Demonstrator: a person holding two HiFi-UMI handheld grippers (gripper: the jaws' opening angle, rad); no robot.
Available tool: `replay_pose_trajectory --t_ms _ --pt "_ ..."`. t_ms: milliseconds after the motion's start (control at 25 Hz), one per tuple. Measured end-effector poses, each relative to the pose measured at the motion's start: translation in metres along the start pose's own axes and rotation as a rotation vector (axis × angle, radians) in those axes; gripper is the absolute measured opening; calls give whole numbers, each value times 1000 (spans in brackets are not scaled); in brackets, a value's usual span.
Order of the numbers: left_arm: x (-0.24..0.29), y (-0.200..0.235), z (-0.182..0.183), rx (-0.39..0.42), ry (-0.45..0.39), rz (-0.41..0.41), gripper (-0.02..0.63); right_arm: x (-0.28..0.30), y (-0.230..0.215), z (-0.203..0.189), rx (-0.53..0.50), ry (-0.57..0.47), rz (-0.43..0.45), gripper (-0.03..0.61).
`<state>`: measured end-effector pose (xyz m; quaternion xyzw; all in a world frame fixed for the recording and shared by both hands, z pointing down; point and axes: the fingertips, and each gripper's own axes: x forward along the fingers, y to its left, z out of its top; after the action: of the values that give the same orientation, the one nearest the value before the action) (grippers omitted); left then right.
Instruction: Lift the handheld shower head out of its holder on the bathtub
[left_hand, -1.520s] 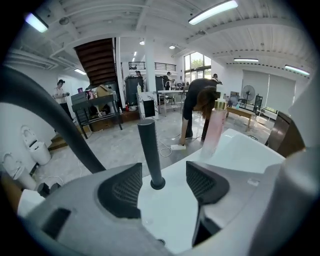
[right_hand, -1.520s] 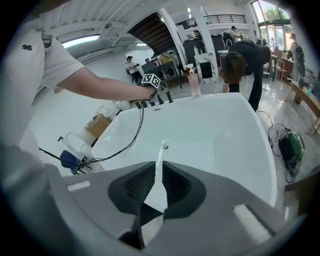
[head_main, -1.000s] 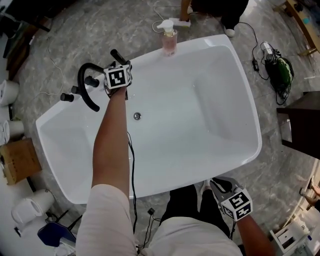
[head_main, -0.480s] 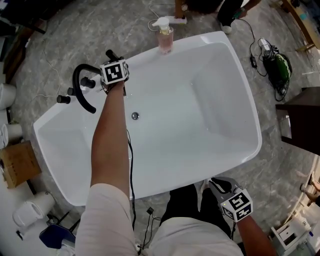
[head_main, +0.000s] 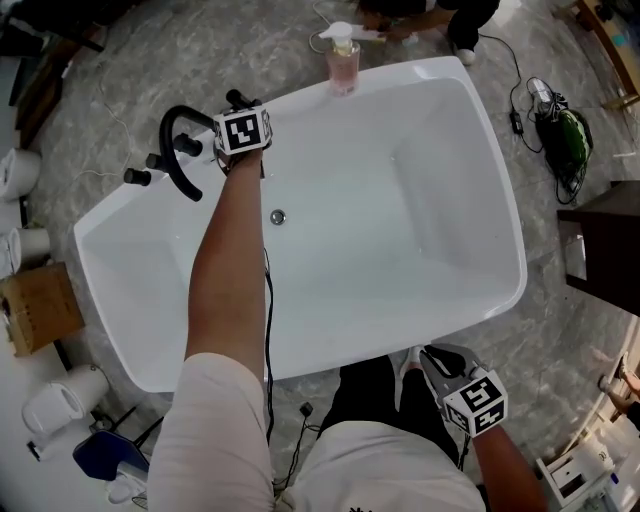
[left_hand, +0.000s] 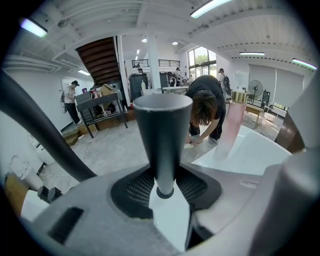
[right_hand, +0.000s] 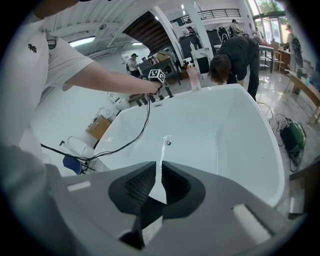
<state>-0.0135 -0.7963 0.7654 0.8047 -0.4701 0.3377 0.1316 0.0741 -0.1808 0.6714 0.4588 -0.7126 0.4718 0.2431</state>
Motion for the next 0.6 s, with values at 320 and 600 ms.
replay_pose_trajectory --t_ms 320,600 --pt "-38 -3 18 -13 -17 5 138 -12 4 12 -30 -44 19 48" --pt "-77 0 36 11 -83 22 138 -14 16 7 -71 -45 62 48"
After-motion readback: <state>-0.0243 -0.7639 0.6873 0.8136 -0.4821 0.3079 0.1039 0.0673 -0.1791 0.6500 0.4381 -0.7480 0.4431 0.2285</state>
